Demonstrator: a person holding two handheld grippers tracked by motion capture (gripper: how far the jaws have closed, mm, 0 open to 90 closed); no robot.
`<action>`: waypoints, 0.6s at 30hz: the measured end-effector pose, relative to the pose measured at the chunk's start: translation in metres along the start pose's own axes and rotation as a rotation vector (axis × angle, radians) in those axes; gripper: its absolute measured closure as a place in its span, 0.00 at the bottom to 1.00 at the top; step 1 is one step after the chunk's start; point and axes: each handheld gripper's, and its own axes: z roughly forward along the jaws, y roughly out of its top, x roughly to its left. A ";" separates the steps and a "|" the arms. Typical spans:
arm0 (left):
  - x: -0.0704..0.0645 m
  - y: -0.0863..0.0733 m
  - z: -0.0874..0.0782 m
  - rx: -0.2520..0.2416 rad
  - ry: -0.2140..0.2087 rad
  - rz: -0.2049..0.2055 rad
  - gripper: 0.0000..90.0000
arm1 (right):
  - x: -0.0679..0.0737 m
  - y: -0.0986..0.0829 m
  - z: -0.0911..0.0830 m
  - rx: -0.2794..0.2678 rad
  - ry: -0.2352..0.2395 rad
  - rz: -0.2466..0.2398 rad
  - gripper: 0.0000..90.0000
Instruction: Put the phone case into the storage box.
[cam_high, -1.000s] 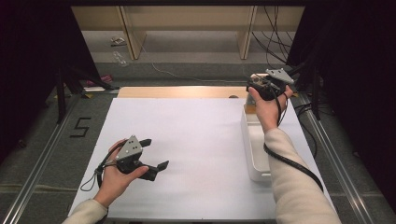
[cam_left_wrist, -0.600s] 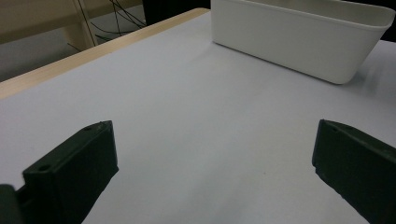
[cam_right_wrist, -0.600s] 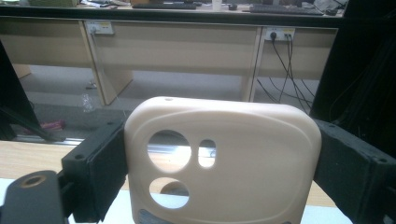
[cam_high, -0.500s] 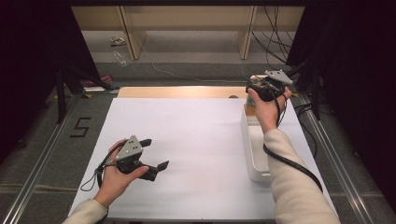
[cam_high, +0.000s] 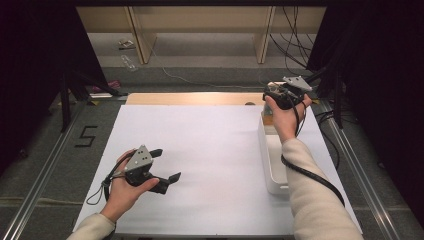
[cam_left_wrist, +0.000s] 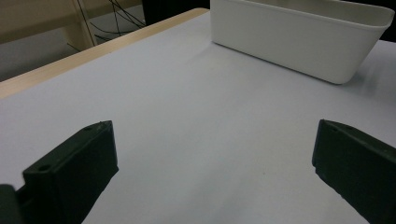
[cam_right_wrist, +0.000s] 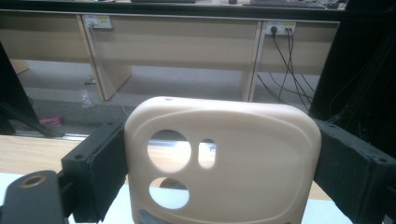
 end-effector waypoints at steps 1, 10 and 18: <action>0.000 0.000 0.000 0.000 0.000 0.000 0.00 | 0.000 0.000 0.000 0.000 0.000 0.001 0.13; 0.000 0.000 0.000 0.000 0.000 0.001 0.00 | 0.000 -0.004 0.001 0.007 0.003 0.001 0.13; 0.000 0.000 0.000 0.000 0.000 0.001 0.00 | -0.001 -0.010 0.003 0.021 0.004 0.002 0.13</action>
